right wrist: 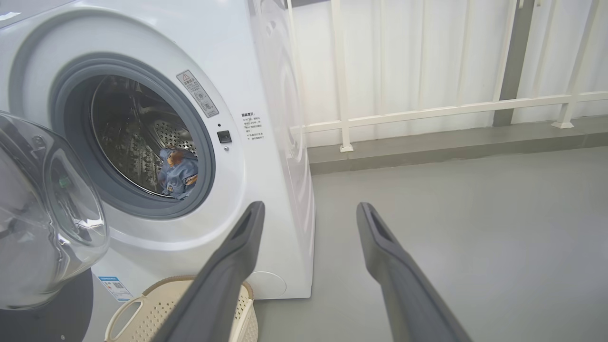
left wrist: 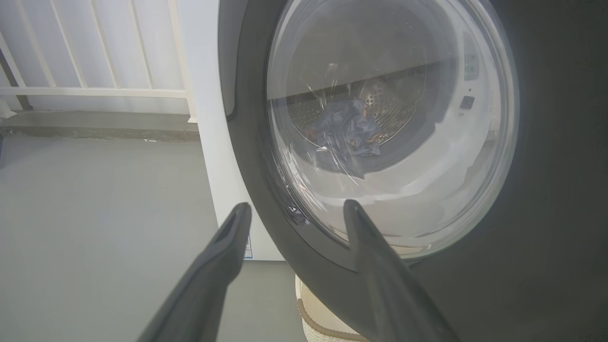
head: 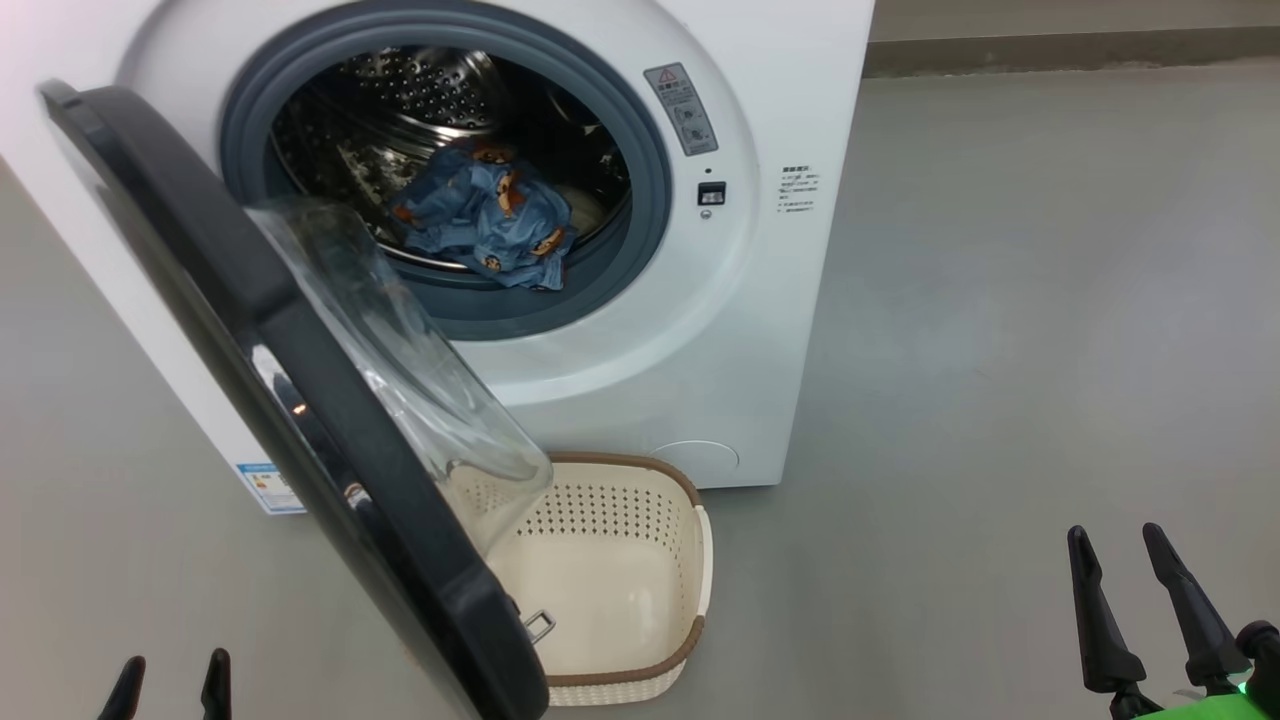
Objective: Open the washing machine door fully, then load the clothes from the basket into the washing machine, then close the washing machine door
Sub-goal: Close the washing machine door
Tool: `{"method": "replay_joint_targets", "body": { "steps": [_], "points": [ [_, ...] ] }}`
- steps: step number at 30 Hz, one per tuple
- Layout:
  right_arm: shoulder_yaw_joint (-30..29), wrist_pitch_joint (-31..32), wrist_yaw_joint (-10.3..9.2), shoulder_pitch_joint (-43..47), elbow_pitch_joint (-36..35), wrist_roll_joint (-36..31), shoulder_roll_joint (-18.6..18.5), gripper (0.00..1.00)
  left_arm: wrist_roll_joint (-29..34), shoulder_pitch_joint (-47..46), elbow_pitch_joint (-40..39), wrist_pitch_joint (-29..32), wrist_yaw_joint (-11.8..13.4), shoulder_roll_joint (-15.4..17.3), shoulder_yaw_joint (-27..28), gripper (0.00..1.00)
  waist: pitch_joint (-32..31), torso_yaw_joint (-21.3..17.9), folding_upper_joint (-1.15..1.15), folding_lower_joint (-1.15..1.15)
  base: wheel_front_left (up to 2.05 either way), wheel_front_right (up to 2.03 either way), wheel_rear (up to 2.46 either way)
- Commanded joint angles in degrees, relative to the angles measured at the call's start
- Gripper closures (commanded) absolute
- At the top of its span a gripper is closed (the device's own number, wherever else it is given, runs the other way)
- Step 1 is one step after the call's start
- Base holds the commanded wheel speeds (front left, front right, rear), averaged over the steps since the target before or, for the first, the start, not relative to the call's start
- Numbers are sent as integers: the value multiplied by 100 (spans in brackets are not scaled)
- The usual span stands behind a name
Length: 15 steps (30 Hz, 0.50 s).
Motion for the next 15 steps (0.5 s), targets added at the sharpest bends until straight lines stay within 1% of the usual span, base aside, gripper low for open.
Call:
{"method": "replay_joint_targets", "body": {
  "steps": [1, 5, 6, 7, 8, 9, 15],
  "points": [
    [88, -46, 26, -96, -141, -83, -114, 0, 41, -164, -163, -52, 3, 87, 178, 0, -8, 57, 0, 0, 0, 0, 0],
    [170, -46, 26, -118, -135, -79, -118, 0, 59, -157, -204, -52, 3, 66, 159, 0, -17, 211, 0, 0, 0, 0, 0],
    [205, -46, 26, -126, -133, -76, -116, 13, 62, -155, -214, -52, 3, 57, 160, 0, -19, 255, 0, 0, 0, 0, 0],
    [286, -46, 26, -157, -107, -53, -120, 61, 80, -148, -229, -52, 3, 37, 174, 0, -23, 352, 0, 0, 0, 0, 0],
    [334, -46, 26, -181, -89, -34, -123, 77, 80, -142, -237, -52, 3, 22, 179, 0, -27, 403, 0, 0, 0, 0, 0],
    [392, -46, 26, -211, -74, -21, -126, 100, 88, -135, -246, -52, 3, 11, 184, 0, -32, 453, 0, 0, 0, 0, 0],
    [790, -46, 26, -452, -16, 47, -107, 100, 126, -80, -286, -52, 3, -134, 291, 0, -91, 784, 0, 0, 0, 0, 0]
  ]
}}
